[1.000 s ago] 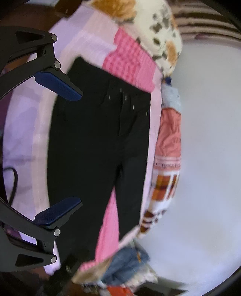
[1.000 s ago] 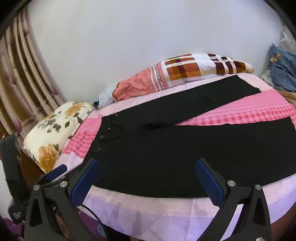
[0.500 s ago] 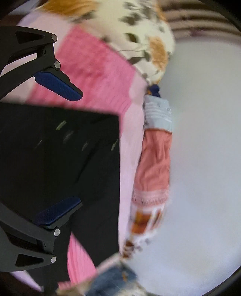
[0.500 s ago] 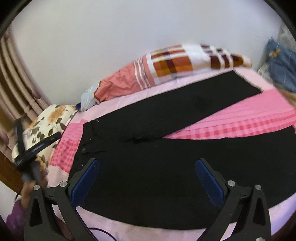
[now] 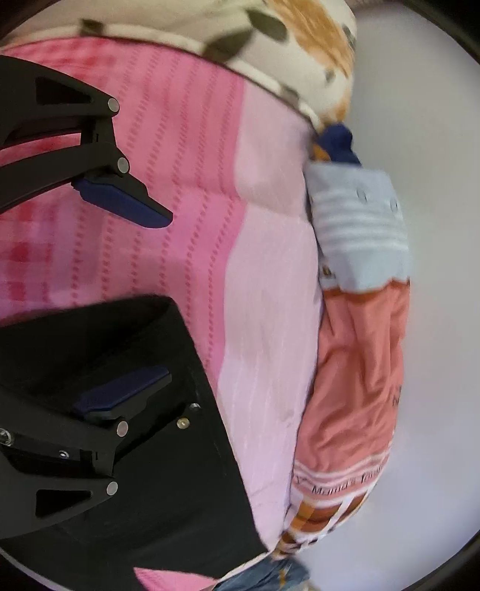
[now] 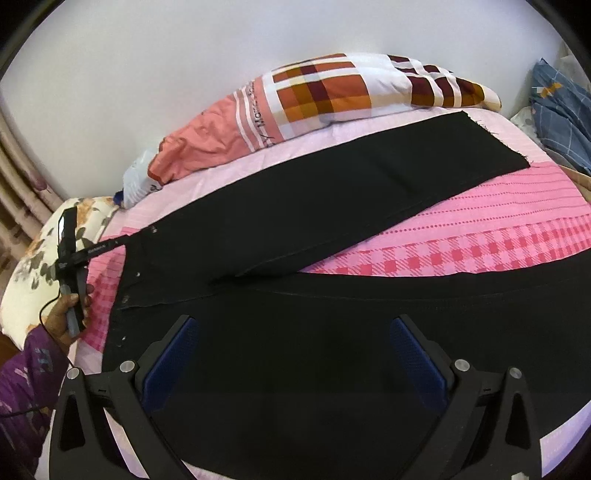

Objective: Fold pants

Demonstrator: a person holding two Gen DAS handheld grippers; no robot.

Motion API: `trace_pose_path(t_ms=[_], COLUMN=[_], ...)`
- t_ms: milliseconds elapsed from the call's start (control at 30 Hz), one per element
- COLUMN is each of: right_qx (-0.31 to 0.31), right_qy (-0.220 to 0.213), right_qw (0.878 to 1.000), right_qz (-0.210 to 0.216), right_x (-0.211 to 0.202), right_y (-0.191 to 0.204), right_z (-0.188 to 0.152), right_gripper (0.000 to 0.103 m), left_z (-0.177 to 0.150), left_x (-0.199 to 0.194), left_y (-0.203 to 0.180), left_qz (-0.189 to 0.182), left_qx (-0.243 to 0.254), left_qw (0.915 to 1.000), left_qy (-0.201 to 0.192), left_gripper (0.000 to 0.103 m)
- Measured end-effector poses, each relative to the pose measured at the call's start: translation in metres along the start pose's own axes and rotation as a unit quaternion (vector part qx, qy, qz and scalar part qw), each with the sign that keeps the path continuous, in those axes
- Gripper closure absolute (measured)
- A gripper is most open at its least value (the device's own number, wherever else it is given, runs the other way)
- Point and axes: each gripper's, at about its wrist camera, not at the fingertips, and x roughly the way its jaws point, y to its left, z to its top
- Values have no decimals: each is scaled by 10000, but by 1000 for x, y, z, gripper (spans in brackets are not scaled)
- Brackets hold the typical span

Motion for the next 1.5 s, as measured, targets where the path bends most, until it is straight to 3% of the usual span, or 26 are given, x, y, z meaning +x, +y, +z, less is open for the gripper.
trace_pose_path(t_ms=[167, 200, 267, 300, 367, 433, 500, 600, 700, 767, 867, 1033, 1100, 1133, 1167, 1200, 1233, 1333, 1500], right_qx=[-4, -8, -13, -7, 21, 25, 36, 359, 801, 1270, 1659, 2314, 2387, 2429, 2441, 2346, 2173, 2242, 1925], right_qy=[157, 159, 143, 143, 129, 51, -59, -149, -35, 197, 451, 972, 989, 1014, 1040, 1062, 1072, 954, 593], right_qw=[9999, 9999, 9999, 9999, 9999, 10000, 9999, 9964, 9860, 9705, 9580, 9360, 9414, 9412, 9411, 9466, 9564, 9565, 9673], right_qz=[-13, -24, -47, -59, -49, -13, 133, 758, 1461, 2039, 2294, 2469, 2168, 2120, 2097, 1941, 1632, 1604, 1539], right_x=[12, 13, 14, 15, 17, 18, 17, 20, 36, 62, 95, 156, 169, 177, 182, 185, 185, 178, 123], right_y=[4, 4, 5, 6, 5, 5, 4, -6, -18, -30, -38, -55, -60, -61, -63, -63, -63, -73, -80], right_z=[1, 0, 1, 2, 6, 15, 29, 59, 90, 116, 140, 168, 175, 178, 179, 182, 183, 171, 126], right_gripper=[0, 0, 0, 0, 0, 0, 0, 0, 0, 0, 3, 18, 20, 30, 55, 71, 94, 95, 95], left_z=[8, 7, 6, 4, 1, 1, -2, -12, -31, -46, -70, -108, -119, -123, -127, -130, -132, -134, -137], left_x=[34, 33, 31, 28, 22, 12, -15, -63, -101, -120, -144, -169, -172, -173, -173, -172, -171, -171, -180], left_y=[3, 4, 1, -8, -21, -30, -37, -56, -76, -85, -98, -108, -111, -113, -112, -113, -115, -116, -106], left_qz=[-711, -784, -919, -746, -486, -363, -396, -571, -642, -769, -841, -944, -957, -975, -1007, -1042, -1039, -972, -777], left_qx=[85, 23, -112, -1, 238, 132, -64, -167, -139, -219, -280, -574, -691, -748, -845, -925, -956, -956, -935], left_qw=[9960, 9958, 9946, 9964, 9982, 9992, 9986, 9936, 9897, 9871, 9852, 9831, 9837, 9835, 9830, 9826, 9830, 9843, 9881], left_qy=[531, 474, 464, 402, 245, 102, -332, -956, -1270, -1384, -1467, -1458, -1357, -1327, -1284, -1226, -1171, -1121, -938], left_gripper=[26, 27, 66, 67, 78, 85, 86, 86, 86, 86, 86, 86, 86, 86, 86, 86, 86, 86, 86])
